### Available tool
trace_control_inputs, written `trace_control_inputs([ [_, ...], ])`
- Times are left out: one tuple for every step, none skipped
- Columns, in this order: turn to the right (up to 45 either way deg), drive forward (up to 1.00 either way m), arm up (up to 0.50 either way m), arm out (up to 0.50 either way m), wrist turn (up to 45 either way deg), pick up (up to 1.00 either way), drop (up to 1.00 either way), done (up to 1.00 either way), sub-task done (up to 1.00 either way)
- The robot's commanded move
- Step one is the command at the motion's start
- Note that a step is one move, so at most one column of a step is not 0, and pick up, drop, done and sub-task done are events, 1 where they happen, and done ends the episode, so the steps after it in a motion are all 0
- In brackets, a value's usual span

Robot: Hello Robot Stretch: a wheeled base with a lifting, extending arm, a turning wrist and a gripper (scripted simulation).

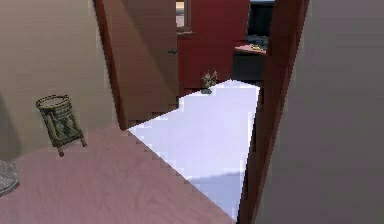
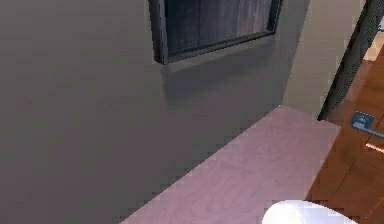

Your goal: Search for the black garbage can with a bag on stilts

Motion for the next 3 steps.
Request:
trace_control_inputs([
  [0.0,0.05,0.0,0.0,0.0,0.0,0.0,0.0,0.0],
  [-45.0,0.0,0.0,0.0,0.0,0.0,0.0,0.0,0.0],
  [-33.0,0.0,0.0,0.0,0.0,0.0,0.0,0.0,0.0],
])
